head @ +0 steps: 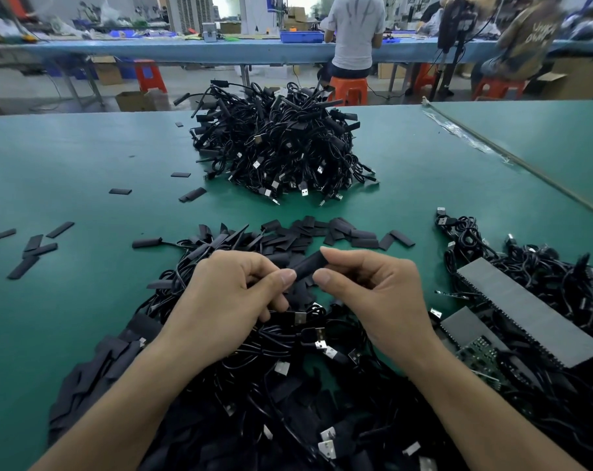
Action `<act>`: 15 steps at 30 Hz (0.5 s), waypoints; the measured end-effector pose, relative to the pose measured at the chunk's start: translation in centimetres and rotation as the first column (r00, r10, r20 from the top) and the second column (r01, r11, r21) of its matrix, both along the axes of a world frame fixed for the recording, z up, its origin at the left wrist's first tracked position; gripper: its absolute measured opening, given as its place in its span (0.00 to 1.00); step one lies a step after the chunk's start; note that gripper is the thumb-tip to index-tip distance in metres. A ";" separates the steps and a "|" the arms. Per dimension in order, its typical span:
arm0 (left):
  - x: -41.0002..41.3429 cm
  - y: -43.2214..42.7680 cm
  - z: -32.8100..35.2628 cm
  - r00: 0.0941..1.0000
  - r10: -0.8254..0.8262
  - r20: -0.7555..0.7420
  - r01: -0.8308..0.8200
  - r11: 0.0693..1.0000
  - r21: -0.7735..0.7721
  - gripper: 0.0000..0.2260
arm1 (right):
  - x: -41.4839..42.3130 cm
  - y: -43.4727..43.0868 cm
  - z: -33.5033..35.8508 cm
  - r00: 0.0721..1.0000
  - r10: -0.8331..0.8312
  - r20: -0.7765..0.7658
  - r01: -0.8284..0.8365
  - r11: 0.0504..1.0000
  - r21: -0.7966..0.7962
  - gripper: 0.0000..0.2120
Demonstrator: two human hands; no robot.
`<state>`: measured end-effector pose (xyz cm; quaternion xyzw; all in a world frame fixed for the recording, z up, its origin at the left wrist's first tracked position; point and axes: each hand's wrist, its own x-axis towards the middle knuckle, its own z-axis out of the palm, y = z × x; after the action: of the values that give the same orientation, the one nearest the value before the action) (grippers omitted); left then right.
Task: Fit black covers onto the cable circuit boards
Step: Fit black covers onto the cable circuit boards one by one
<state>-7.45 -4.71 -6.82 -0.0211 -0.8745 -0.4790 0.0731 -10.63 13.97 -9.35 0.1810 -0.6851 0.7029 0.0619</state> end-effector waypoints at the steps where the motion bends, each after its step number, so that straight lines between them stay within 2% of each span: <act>1: 0.0 0.0 0.0 1.000 0.001 -0.002 -0.001 1.000 0.002 0.10 | 0.1 0.0 0.1 1.000 0.013 0.009 -0.012 1.000 -0.006 0.13; 4: 0.0 0.0 0.1 1.000 0.001 -0.006 -0.001 1.000 0.011 0.09 | 0.1 0.0 0.2 1.000 0.021 0.021 -0.020 1.000 -0.023 0.13; 8: 0.2 0.1 0.2 0.999 -0.019 -0.040 0.020 1.000 0.013 0.08 | -0.1 -0.1 0.1 0.999 -0.011 0.036 0.014 0.996 -0.085 0.07; 12: 0.3 0.0 0.6 0.990 -0.018 -0.141 0.009 0.998 -0.063 0.01 | -0.5 0.3 0.3 0.995 -0.081 0.065 0.088 0.990 -0.109 0.09; 15: 0.2 -0.4 0.9 0.976 0.057 -0.209 -0.060 0.998 -0.009 0.07 | -0.9 0.9 0.9 0.988 -0.134 0.078 0.142 0.984 -0.105 0.07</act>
<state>-7.25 -5.07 -5.89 -0.0460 -0.8658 -0.4652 0.1783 -11.50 14.90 -8.43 0.1045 -0.6579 0.7395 0.0963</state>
